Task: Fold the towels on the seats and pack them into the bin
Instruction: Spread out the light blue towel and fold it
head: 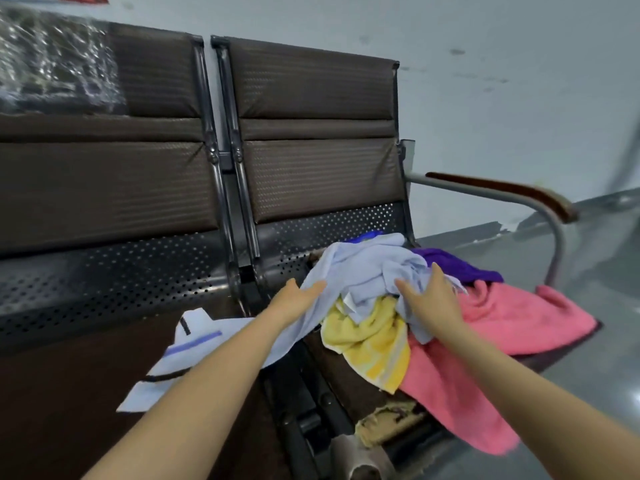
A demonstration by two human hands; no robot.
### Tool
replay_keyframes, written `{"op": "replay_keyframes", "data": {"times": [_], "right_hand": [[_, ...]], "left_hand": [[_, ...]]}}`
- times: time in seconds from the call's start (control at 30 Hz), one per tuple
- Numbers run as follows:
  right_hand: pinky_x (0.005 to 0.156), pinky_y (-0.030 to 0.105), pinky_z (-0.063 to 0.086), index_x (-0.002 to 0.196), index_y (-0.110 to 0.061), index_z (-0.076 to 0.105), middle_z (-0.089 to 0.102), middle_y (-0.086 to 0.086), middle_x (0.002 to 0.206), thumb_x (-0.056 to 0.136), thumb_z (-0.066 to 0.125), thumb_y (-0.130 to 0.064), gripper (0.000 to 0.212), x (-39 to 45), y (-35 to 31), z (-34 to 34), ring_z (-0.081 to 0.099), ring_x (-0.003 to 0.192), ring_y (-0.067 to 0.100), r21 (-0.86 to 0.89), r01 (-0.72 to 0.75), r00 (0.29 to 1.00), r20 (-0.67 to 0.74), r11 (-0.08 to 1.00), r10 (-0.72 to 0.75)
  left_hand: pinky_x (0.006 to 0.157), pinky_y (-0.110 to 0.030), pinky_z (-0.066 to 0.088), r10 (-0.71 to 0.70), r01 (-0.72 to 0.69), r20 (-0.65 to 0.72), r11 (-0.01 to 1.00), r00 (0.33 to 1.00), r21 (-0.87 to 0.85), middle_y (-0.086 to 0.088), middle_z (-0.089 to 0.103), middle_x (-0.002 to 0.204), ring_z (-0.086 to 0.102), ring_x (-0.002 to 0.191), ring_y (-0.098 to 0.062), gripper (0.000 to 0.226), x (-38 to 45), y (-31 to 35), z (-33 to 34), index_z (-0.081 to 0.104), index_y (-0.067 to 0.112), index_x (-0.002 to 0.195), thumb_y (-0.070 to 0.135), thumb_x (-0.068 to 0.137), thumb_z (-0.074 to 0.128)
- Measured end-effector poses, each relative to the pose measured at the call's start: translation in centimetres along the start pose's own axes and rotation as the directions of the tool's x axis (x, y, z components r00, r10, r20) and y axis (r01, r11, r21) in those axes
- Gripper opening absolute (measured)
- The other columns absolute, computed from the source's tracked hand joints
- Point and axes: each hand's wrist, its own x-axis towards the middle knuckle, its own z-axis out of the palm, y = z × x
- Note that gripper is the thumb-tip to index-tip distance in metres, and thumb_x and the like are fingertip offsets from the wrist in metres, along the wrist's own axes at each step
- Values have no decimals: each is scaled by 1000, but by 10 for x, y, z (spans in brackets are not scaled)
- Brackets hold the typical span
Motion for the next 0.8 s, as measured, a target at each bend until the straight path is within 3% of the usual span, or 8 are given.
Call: {"op": "replay_keyframes", "data": {"times": [0.1,0.17,0.3,0.37,0.43,0.53,0.67,0.8], "right_hand": [[86,35,42,126,-7,51,59,19,121,72,54,-65,80,2,-2,13,54,113,32,-43,135,989,68,990,-132],[81,35,42,114,-5,57,62,19,110,67,46,-70,81,2,-4,15,57,104,32,-44,146,987,69,988,-143],[90,41,42,118,-7,59,61,23,112,83,50,-55,59,6,-7,12,54,110,38,-113,98,995,21,989,-97],[90,45,42,118,-10,60,58,23,113,86,49,-52,53,2,-14,10,52,110,40,-294,110,993,-8,949,-118],[77,48,47,101,-9,69,60,24,98,83,42,-48,51,-6,-18,13,56,96,42,-501,222,956,-58,837,-288],[69,45,47,82,-8,72,62,20,91,75,38,-40,47,-16,-37,9,59,86,40,-561,422,840,-54,713,-540],[72,36,47,82,-11,68,65,7,81,90,50,-27,26,-46,-97,8,60,78,26,-75,409,910,106,909,-401],[50,15,43,81,-7,67,62,4,67,99,48,-19,29,-100,-177,38,56,54,9,384,178,822,449,906,-351]], "left_hand": [[78,-32,45,-31,31,-6,1000,1000,-3,-19,61,123,61,105,-30,69,5,-1,7,59,0,122,60,88,52],[79,-33,48,-12,1,-63,986,998,-168,-15,66,109,62,94,-26,52,0,3,1,64,2,110,49,90,57],[85,-34,47,-15,-151,-288,825,958,-545,-7,62,92,59,93,-24,27,-12,26,-46,61,13,93,39,94,54],[84,-35,50,-5,-243,-378,758,926,-605,-5,63,92,61,92,-24,29,-24,33,-86,60,19,86,46,91,54],[89,-37,52,-33,-299,-439,686,898,-663,-6,67,99,64,93,-23,29,-43,36,-125,64,21,93,48,89,56],[101,-35,46,-10,-337,-478,696,878,-634,-4,65,117,61,105,-21,28,-69,30,-165,66,22,112,40,92,59],[86,-30,49,44,-293,-423,785,905,-546,-5,65,115,63,98,-19,30,-106,11,-184,64,24,118,37,91,58],[74,-29,49,39,-324,-494,799,868,-506,-5,65,110,63,94,-18,36,-153,-1,-211,60,23,124,41,95,53]]}}
